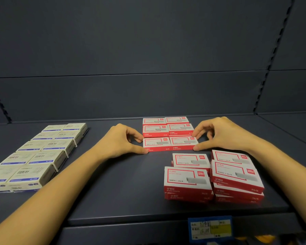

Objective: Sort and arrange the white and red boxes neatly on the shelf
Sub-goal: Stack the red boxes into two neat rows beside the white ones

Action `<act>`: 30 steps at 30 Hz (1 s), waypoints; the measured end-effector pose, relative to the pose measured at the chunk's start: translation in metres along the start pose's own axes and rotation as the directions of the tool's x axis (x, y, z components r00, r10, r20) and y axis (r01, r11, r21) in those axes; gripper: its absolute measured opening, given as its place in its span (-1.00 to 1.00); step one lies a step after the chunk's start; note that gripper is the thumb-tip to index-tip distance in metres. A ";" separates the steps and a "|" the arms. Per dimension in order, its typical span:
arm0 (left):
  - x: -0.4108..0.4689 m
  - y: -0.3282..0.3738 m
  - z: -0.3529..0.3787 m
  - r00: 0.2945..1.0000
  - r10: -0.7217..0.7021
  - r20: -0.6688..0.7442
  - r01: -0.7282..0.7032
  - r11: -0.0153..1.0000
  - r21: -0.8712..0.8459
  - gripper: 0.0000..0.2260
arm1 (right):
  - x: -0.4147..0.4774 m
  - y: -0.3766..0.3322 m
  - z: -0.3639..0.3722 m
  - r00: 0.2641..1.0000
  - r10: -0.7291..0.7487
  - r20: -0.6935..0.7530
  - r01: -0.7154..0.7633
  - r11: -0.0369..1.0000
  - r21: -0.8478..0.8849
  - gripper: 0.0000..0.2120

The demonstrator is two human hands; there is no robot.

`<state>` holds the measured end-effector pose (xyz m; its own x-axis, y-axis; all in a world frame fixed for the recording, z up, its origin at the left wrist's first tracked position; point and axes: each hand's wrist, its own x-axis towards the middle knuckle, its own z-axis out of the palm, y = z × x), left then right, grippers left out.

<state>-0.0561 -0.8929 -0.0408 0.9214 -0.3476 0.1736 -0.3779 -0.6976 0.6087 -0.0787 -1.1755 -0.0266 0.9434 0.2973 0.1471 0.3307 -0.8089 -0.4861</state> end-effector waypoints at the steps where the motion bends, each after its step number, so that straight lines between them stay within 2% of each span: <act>1: 0.000 0.000 0.000 1.000 0.000 -0.006 0.000 1.000 0.003 -0.69 | 0.000 0.000 0.000 1.000 0.003 -0.001 -0.003 1.000 -0.005 -0.78; 5: 0.000 0.000 0.001 1.000 -0.004 -0.006 0.004 1.000 0.010 -0.69 | -0.005 0.000 -0.001 1.000 0.003 -0.017 -0.003 1.000 -0.026 -0.81; 8: -0.004 0.006 -0.001 0.997 -0.005 -0.077 0.009 0.999 0.046 -0.69 | -0.013 0.000 -0.008 0.993 -0.025 -0.119 0.032 0.998 0.054 -0.88; 10: -0.010 0.013 -0.007 0.988 0.044 -0.150 -0.049 0.998 -0.031 -0.66 | -0.022 -0.002 -0.015 0.987 -0.055 -0.149 0.068 0.995 0.078 -0.93; 11: -0.014 0.019 -0.011 0.986 0.091 -0.141 -0.108 0.987 -0.115 -0.63 | -0.028 -0.002 -0.019 0.986 -0.065 -0.153 0.079 0.993 0.087 -0.94; 13: -0.025 0.029 -0.018 0.972 0.235 -0.017 -0.233 0.945 -0.231 -0.66 | -0.041 -0.004 -0.025 0.986 -0.085 -0.141 0.102 0.988 0.117 -0.86; 15: -0.036 0.039 -0.019 0.921 0.370 0.119 -0.332 0.909 -0.251 -0.73 | -0.056 -0.006 -0.032 0.989 -0.104 -0.107 0.119 0.982 0.144 -0.77; 19: -0.047 0.049 -0.014 0.858 0.436 0.272 -0.379 0.894 -0.239 -0.69 | -0.083 -0.008 -0.042 0.991 -0.130 -0.028 0.133 0.982 0.135 -0.74; 21: -0.049 0.050 -0.010 0.846 0.438 0.303 -0.387 0.897 -0.214 -0.67 | -0.095 -0.009 -0.044 0.991 -0.132 0.010 0.130 0.986 0.108 -0.74; 25: -0.049 0.050 -0.008 0.830 0.455 0.322 -0.414 0.890 -0.191 -0.69 | -0.111 -0.009 -0.045 0.992 -0.117 0.051 0.118 0.993 -0.006 -0.56; 30: -0.050 0.050 -0.004 0.819 0.473 0.326 -0.432 0.881 -0.193 -0.70 | -0.119 -0.008 -0.044 0.992 -0.097 0.081 0.104 0.990 -0.092 -0.43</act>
<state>-0.1209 -0.9075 -0.0156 0.5464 -0.8184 0.1777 -0.7135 -0.3438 0.6106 -0.1919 -1.2266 -0.0028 0.9017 0.4145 0.1233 0.4283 -0.8167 -0.3867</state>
